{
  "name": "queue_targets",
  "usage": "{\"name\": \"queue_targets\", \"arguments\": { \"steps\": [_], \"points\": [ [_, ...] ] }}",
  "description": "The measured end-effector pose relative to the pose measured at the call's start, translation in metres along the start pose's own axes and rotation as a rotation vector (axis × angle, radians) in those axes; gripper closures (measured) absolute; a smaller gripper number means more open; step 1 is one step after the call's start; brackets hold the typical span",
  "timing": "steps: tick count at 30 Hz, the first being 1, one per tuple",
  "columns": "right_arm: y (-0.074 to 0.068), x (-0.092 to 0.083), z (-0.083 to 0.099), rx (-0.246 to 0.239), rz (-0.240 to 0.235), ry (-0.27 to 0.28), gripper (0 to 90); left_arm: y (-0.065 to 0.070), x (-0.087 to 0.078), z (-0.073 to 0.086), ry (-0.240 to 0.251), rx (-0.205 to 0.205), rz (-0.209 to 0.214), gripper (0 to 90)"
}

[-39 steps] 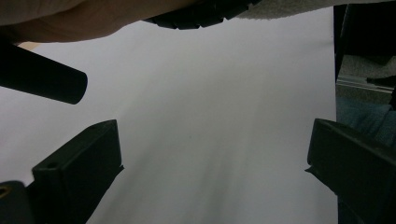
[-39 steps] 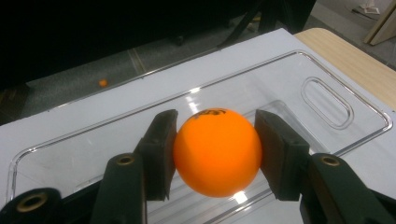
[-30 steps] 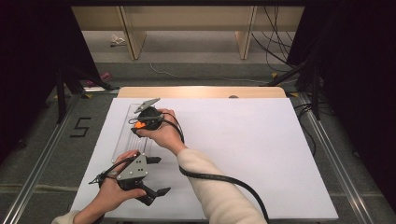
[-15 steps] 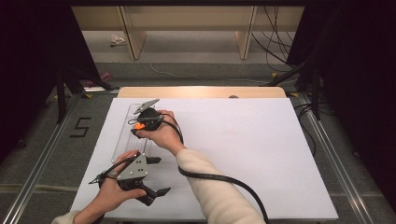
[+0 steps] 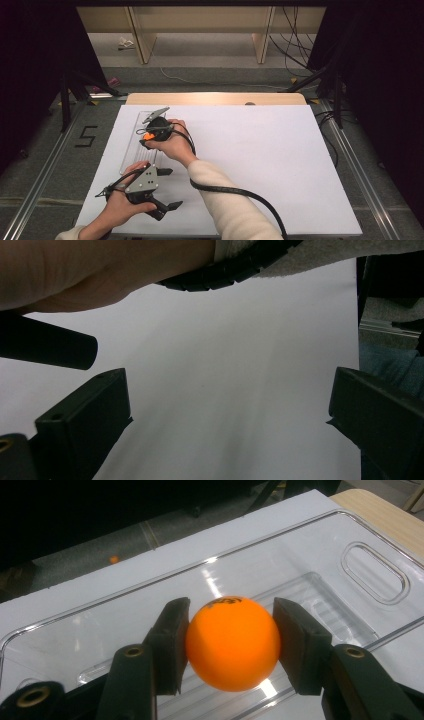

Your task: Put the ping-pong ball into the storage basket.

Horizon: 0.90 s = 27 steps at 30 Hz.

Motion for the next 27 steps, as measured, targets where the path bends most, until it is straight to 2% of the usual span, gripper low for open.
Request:
{"name": "queue_targets", "arguments": {
  "steps": [12,20,25,27],
  "points": [
    [0.000,0.001,0.001,0.015,-0.001,0.002,49.4,0.000,0.000,0.000,-0.001,0.000,0.000,2.8],
    [0.002,0.000,0.001,0.031,-0.018,0.012,39.6,0.000,0.000,0.000,0.000,0.000,-0.001,2.8],
    [0.007,-0.008,0.003,0.040,-0.005,0.028,30.0,0.000,0.000,0.000,0.000,0.000,-0.001,2.8],
    [0.009,-0.013,0.005,0.047,-0.003,0.035,28.7,0.000,0.000,0.000,0.000,0.000,0.000,2.8]
  ]
}}
Point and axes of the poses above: each handheld gripper's, and its own axes: x roughly forward along the jaws, z roughly out of its underside, y roughly to its right, the point moved 1 cm from there along x, roughly forward along the jaws, and after that the axes turned 1 degree about y, right-handed, at the moved point
